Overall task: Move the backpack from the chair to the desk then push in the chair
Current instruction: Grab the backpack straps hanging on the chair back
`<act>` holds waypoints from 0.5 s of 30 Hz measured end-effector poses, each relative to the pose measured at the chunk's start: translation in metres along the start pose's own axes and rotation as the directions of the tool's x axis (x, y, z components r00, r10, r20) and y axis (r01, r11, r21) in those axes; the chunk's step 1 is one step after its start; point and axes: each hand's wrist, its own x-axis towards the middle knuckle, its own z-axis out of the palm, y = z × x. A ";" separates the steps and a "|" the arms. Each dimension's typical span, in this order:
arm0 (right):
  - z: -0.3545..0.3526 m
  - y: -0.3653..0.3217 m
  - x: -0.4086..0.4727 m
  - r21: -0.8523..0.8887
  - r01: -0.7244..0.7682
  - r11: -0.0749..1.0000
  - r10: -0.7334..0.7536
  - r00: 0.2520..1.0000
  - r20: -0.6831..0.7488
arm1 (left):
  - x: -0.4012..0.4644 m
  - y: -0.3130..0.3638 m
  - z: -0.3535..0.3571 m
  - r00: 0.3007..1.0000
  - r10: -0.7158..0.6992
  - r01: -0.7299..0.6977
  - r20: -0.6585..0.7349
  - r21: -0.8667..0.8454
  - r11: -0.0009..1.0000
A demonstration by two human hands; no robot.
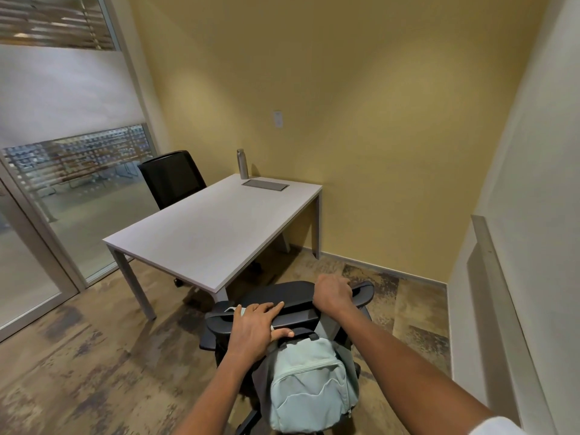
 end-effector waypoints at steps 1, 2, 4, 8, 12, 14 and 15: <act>-0.001 0.000 -0.001 -0.033 -0.002 0.999 0.001 1.000 -0.025 | 0.000 -0.001 0.000 1.000 0.004 -0.004 -0.002 0.000 1.000; -0.001 0.000 -0.002 -0.080 0.000 0.997 -0.004 0.999 -0.054 | -0.001 -0.002 0.000 1.000 0.005 -0.005 -0.006 -0.003 1.000; 0.001 0.003 -0.006 -0.159 -0.019 0.987 0.003 0.995 -0.098 | -0.001 -0.003 -0.002 1.000 -0.002 0.001 -0.016 -0.011 1.000; -0.001 0.026 -0.003 -0.123 -0.112 0.986 0.090 0.981 -0.173 | -0.001 -0.001 -0.006 1.000 0.002 -0.002 -0.023 -0.019 1.000; -0.004 0.062 0.003 0.069 -0.202 0.977 0.211 0.956 -0.204 | -0.001 0.001 -0.007 0.999 0.007 -0.007 -0.034 -0.004 1.000; -0.001 0.076 0.008 0.272 -0.264 0.925 0.329 0.916 -0.231 | 0.000 0.007 -0.008 0.999 0.009 -0.010 -0.036 -0.023 1.000; -0.002 0.081 0.008 0.402 -0.288 0.869 0.395 0.893 -0.215 | 0.000 0.009 -0.008 0.999 0.008 -0.009 -0.039 -0.030 1.000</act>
